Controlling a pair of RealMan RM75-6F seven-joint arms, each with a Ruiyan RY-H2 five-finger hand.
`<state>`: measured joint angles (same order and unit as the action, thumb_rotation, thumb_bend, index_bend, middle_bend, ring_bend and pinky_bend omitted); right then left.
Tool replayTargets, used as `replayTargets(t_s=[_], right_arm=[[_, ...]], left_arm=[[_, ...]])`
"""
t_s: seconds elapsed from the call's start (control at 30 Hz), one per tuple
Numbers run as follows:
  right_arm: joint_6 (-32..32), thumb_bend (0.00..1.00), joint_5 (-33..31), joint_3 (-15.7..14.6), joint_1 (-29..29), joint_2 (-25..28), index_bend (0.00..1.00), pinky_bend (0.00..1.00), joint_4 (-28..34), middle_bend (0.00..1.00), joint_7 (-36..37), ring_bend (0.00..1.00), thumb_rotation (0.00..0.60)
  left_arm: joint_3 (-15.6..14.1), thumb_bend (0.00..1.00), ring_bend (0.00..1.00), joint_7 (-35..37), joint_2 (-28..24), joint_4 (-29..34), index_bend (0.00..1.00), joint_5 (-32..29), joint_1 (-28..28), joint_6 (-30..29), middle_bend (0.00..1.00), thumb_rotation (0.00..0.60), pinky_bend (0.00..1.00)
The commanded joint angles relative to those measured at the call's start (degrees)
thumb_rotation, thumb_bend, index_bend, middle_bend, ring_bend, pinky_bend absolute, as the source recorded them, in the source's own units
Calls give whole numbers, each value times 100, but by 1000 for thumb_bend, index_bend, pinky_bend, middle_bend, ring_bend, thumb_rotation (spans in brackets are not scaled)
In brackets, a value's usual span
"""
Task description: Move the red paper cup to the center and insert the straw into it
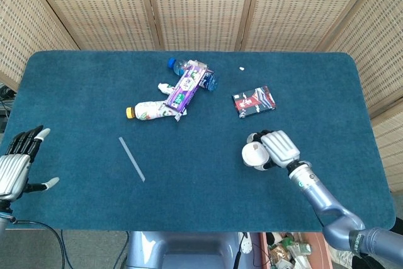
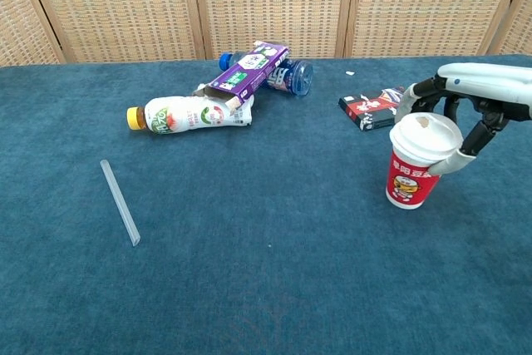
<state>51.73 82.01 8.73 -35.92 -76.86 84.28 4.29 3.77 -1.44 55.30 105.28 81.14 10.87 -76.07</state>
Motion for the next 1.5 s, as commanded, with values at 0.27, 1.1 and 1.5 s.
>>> replayTargets(t_s=[0.27, 1.1, 1.5], right_arm=[[-187, 220, 345, 56, -401, 635, 468, 505, 1306, 505, -59, 416, 600], [-937, 220, -2181, 373, -2158, -849, 468, 504, 1651, 501, -2625, 416, 600], [-613, 220, -2647, 316, -2515, -1369, 468, 492, 1500, 486, -3106, 416, 600]], left_arm=[[49, 70, 0, -108, 67, -56, 0, -271, 177, 310, 0, 600, 0], [32, 70, 0, 294, -50, -136, 0, -235, 260, 430, 0, 600, 0], [17, 70, 0, 327, -61, -135, 0, -225, 270, 428, 0, 600, 0]])
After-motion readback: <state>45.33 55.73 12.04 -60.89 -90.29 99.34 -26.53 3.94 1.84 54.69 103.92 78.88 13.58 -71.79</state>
